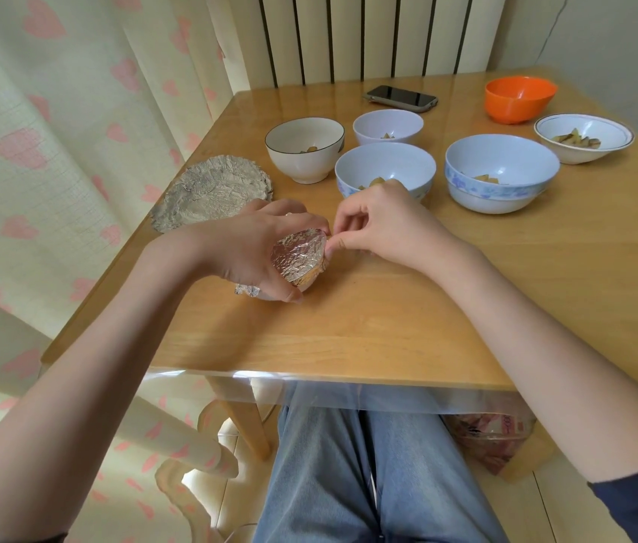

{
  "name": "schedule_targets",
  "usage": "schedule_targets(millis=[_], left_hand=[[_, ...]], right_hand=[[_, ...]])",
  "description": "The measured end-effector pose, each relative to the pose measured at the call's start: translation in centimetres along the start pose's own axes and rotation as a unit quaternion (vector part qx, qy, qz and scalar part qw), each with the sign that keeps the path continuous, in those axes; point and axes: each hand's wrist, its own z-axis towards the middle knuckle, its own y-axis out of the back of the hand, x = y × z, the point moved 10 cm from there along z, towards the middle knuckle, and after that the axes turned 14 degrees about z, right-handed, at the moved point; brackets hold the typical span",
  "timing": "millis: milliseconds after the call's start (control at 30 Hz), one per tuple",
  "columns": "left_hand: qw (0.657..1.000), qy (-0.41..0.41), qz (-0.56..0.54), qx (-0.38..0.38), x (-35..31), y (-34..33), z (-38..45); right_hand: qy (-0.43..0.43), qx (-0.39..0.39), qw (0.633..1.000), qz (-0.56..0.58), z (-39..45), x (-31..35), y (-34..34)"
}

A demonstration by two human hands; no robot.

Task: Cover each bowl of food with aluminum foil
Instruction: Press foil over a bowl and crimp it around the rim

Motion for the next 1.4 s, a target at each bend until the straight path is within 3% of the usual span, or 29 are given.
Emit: schedule_targets(millis=[167,267,467,667,833,967,1100,1233,1400], left_hand=[[0.995,0.096,0.015,-0.011,0.3,0.2,-1.0],[0.992,0.114,0.037,0.033,0.6,-0.4,-1.8],[0.991,0.035,0.117,0.058,0.6,-1.2,-1.8],[0.999,-0.005,0.039,0.01,0.1,-1.1,-1.3],[0.998,0.004,0.054,-0.007,0.2,-1.0,-1.3],[0.996,0.07,0.039,-0.04,0.2,-0.6,-1.6],[0.996,0.094,-0.001,0.003,0.8,-1.0,-2.6],[0.999,0.046,0.02,-0.009,2.8,0.2,-4.3],[0.998,-0.011,-0.043,0.045,3.2,-1.1,-3.6]], right_hand=[[-0.005,-0.036,0.999,-0.004,-2.7,-0.2,0.3],[-0.006,-0.042,0.999,0.005,-4.2,0.3,-0.8],[-0.042,-0.026,0.997,-0.055,-4.4,1.1,-2.6],[-0.048,-0.033,0.998,-0.018,-3.6,0.6,-2.8],[-0.057,0.0,0.998,-0.001,-2.2,0.0,-2.9],[-0.075,0.014,0.997,0.02,-2.5,-0.8,-2.5],[-0.084,-0.006,0.994,0.062,-4.0,-1.2,-1.7],[-0.068,-0.07,0.993,0.072,-5.4,-0.3,-1.2],[-0.074,-0.049,0.996,0.032,-5.8,1.7,-4.4]])
